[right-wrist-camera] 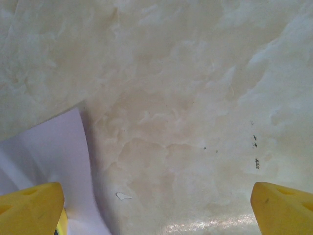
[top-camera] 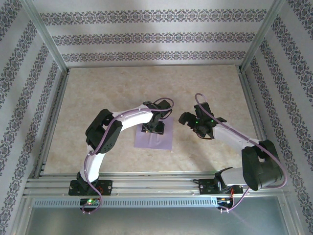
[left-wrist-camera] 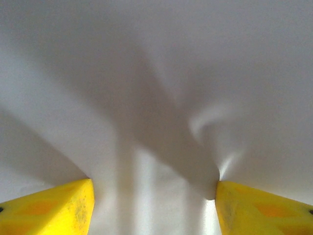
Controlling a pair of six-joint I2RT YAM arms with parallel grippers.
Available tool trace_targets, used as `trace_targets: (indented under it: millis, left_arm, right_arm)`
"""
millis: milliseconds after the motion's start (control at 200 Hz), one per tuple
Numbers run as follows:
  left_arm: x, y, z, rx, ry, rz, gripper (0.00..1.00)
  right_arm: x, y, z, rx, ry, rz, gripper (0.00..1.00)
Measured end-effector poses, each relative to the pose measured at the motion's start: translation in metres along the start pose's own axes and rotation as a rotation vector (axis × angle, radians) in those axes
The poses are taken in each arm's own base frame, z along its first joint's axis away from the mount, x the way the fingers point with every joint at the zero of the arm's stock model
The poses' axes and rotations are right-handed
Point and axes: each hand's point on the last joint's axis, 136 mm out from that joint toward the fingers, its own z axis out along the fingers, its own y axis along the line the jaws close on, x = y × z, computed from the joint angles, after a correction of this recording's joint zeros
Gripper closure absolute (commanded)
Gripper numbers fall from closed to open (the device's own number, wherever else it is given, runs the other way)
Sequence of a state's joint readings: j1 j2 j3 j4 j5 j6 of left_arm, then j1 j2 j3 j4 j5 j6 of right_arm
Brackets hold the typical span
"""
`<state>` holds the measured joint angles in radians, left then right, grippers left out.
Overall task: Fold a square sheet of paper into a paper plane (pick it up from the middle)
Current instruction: First fold the square sheet of paper in half at the center of the table.
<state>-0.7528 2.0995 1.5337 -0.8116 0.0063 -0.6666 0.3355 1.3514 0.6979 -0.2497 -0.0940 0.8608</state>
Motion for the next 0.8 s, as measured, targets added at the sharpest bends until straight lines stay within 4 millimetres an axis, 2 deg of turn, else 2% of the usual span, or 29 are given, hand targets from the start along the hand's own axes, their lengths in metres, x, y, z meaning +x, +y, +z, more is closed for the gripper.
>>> trace_targets:
  millis: [190, 325, 565, 670, 799]
  left_arm:
    - [0.000, 0.001, 0.000, -0.003, -0.002, 0.000, 0.38]
    - [-0.001, 0.001, 0.000, -0.003, -0.002, 0.000, 0.44]
    - [0.001, 0.000, -0.004, 0.034, 0.000, -0.003, 0.71]
    - [0.003, 0.000, -0.017, 0.131, 0.007, -0.032, 0.75]
    - [-0.010, -0.003, -0.052, 0.355, -0.043, -0.095, 0.76]
  right_arm:
    - [0.000, 0.000, 0.000, 0.000, -0.001, 0.000, 0.02]
    - [-0.001, 0.001, 0.000, -0.004, -0.004, -0.001, 0.02]
    - [-0.001, 0.001, 0.000, -0.005, -0.005, 0.000, 0.02]
    - [-0.002, 0.002, 0.000, -0.010, -0.009, -0.001, 0.02]
    - [-0.008, 0.007, 0.000, -0.044, -0.020, 0.007, 0.02]
